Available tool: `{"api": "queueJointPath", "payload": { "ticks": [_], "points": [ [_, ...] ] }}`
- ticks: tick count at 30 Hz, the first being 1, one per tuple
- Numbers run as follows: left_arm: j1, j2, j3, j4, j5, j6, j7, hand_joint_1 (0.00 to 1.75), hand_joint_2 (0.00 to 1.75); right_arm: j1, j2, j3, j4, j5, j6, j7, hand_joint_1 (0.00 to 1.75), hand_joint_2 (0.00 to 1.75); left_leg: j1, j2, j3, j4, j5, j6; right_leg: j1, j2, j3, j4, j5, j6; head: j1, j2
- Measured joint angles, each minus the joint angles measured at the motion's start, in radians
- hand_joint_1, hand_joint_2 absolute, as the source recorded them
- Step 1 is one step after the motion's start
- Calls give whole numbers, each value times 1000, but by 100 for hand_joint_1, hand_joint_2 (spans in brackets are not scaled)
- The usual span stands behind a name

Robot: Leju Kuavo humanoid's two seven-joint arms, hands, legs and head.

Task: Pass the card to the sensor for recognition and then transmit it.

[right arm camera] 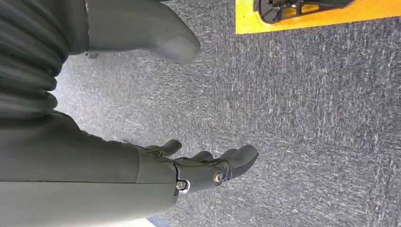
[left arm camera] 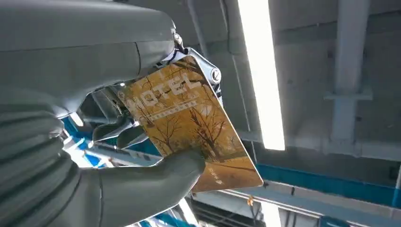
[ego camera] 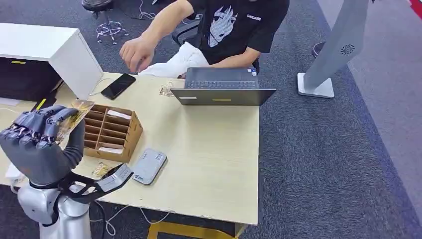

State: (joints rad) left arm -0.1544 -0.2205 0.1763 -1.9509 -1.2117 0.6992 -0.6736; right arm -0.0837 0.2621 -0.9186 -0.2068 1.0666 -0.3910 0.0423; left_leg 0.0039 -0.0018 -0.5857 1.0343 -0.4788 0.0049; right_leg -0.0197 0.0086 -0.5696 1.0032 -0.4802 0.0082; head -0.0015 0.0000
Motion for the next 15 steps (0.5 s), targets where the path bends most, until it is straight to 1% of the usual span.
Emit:
{"api": "queueJointPath", "payload": {
  "ticks": [2, 3, 4, 5, 7, 8, 10, 11, 12, 15],
  "points": [
    [-28, 1, 9, 17, -51, 0, 56, 175, 175, 0, 0, 0, 0, 5, 5, 2, 0, 175, 0, 0, 0, 0, 0, 0, 0, 0, 0, 0, 0, 0, 0, 0],
    [-43, 5, 15, 28, -76, 0, 95, 175, 175, 0, 0, 0, 0, 5, 10, 3, 0, 175, 0, 0, 0, 0, 0, 0, 0, 0, 0, 0, 0, 0, 0, 0],
    [-67, 25, 19, 49, -107, 0, 150, 175, 175, 0, 0, 0, 0, 8, 10, 3, 0, 175, 0, 0, 0, 0, 0, 0, 0, 0, 0, 0, 0, 0, 0, 0],
    [-94, 46, 19, 87, -159, 0, 241, 175, 175, 0, 0, 0, 0, 8, 12, 4, 0, 175, 0, 0, 0, 0, 0, 0, 0, 0, 0, 0, 0, 0, 0, 0],
    [-145, 111, 19, 165, -209, 0, 379, 175, 175, -1, 0, 1, 0, 9, 11, 4, 0, 175, 0, 0, 1, 0, 1, -1, 0, 0, 0, 0, 0, -1, 0, 0],
    [-168, 141, 19, 207, -228, 0, 432, 175, 175, -1, -1, 1, 0, 10, 10, 4, 0, 175, 1, 1, 1, 0, 1, -1, 1, 1, 0, 0, 1, -1, 0, 0],
    [-210, 197, 19, 289, -244, 0, 512, 175, 175, -1, -1, 1, 0, 22, 8, 5, 0, 175, 1, 1, 1, 0, 2, -2, 1, 1, 0, 1, 1, -1, 0, 0],
    [-226, 218, 19, 325, -248, 0, 532, 175, 175, -2, -1, 1, 0, 22, 7, 5, 0, 175, 1, 1, 1, 0, 2, -3, 1, 1, 0, 1, 1, -1, 0, 0],
    [-237, 235, 19, 348, -249, 0, 538, 175, 175, -2, -1, 1, 0, 23, 7, 5, 0, 175, 1, 1, 1, 0, 2, -3, 1, 1, 0, 1, 1, -1, -1, 0],
    [-255, 268, 19, 397, -251, 0, 541, 175, 175, -2, -1, 1, 0, 23, 7, 5, 0, 175, 1, 1, 1, 0, 2, -2, 1, 1, 0, 1, 0, -1, 0, 0]
  ]
}}
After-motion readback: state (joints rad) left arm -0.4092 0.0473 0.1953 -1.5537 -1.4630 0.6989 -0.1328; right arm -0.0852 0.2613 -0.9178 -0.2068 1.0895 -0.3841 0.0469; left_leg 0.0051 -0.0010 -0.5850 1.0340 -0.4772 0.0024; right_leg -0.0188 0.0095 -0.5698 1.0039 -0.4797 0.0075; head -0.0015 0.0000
